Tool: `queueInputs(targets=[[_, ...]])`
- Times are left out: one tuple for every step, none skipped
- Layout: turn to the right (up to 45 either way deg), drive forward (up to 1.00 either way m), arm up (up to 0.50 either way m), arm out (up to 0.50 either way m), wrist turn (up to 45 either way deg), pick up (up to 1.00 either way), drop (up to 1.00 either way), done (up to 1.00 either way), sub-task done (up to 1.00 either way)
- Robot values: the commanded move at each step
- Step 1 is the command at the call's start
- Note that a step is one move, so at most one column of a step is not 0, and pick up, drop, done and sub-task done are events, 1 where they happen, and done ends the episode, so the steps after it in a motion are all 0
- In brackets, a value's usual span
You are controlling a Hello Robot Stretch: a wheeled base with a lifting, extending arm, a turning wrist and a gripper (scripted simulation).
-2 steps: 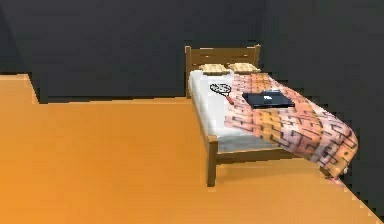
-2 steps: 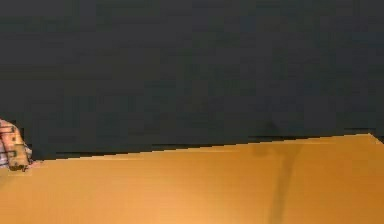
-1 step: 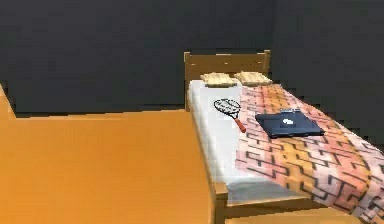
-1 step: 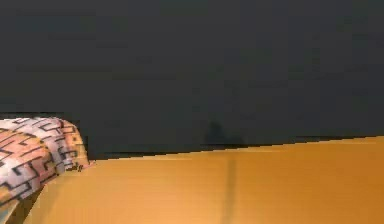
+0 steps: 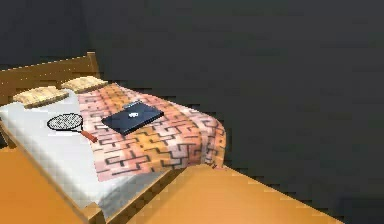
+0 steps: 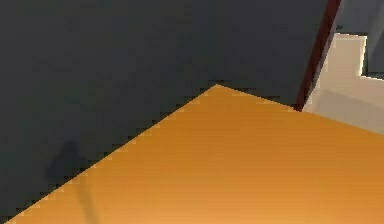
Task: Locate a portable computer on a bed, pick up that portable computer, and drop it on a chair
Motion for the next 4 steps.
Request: queueInputs(targets=[[0.0,0.35,0.0,0.0,0.0,0.0,0.0,0.0,0.0],[-45.0,0.0,0.0,0.0,0.0,0.0,0.0,0.0,0.0],[-45.0,0.0,0.0,0.0,0.0,0.0,0.0,0.0,0.0],[-21.0,0.0,0.0,0.0,0.0,0.0,0.0,0.0,0.0]])
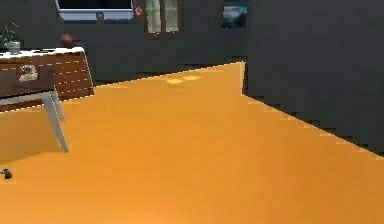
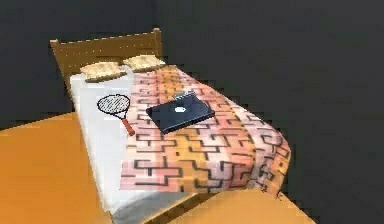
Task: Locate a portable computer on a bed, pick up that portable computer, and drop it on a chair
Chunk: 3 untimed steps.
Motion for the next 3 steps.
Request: queueInputs(targets=[[45.0,0.0,0.0,0.0,0.0,0.0,0.0,0.0,0.0],[45.0,0.0,0.0,0.0,0.0,0.0,0.0,0.0,0.0],[27.0,0.0,0.0,0.0,0.0,0.0,0.0,0.0,0.0]])
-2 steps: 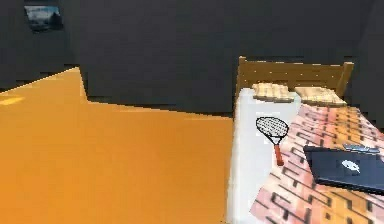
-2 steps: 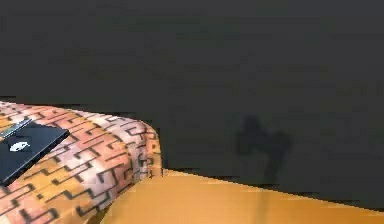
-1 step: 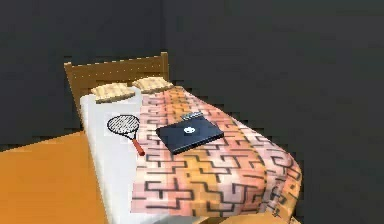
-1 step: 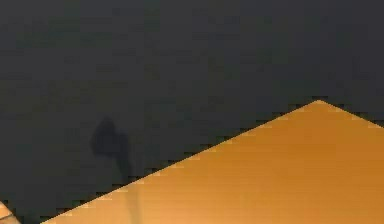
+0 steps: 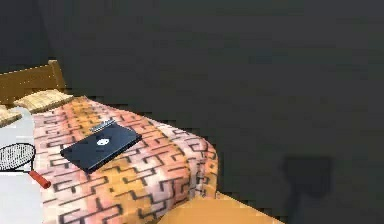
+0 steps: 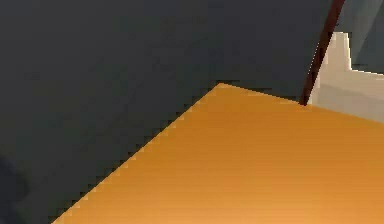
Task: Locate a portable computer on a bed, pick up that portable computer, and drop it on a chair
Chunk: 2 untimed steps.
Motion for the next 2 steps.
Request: queueInputs(targets=[[0.0,0.6,0.0,0.0,0.0,0.0,0.0,0.0,0.0],[-45.0,0.0,0.0,0.0,0.0,0.0,0.0,0.0,0.0]])
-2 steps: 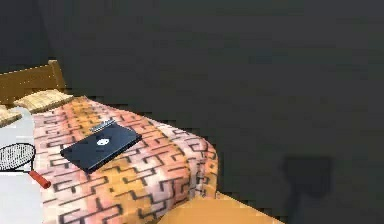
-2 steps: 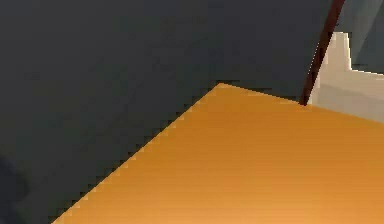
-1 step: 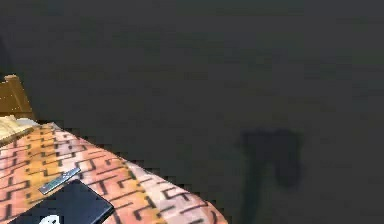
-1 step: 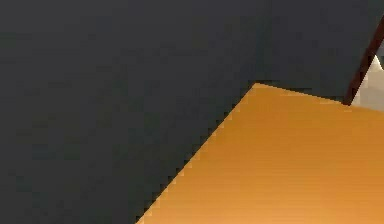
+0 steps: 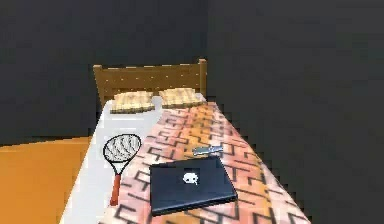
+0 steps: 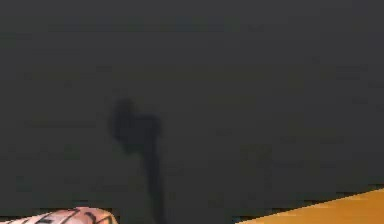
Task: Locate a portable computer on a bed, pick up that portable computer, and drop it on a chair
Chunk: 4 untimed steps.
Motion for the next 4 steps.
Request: queueInputs(targets=[[-45.0,0.0,0.0,0.0,0.0,0.0,0.0,0.0,0.0],[-39.0,0.0,0.0,0.0,0.0,0.0,0.0,0.0,0.0],[0.0,0.05,0.0,0.0,0.0,0.0,0.0,0.0,0.0],[-18.0,0.0,0.0,0.0,0.0,0.0,0.0,0.0,0.0]])
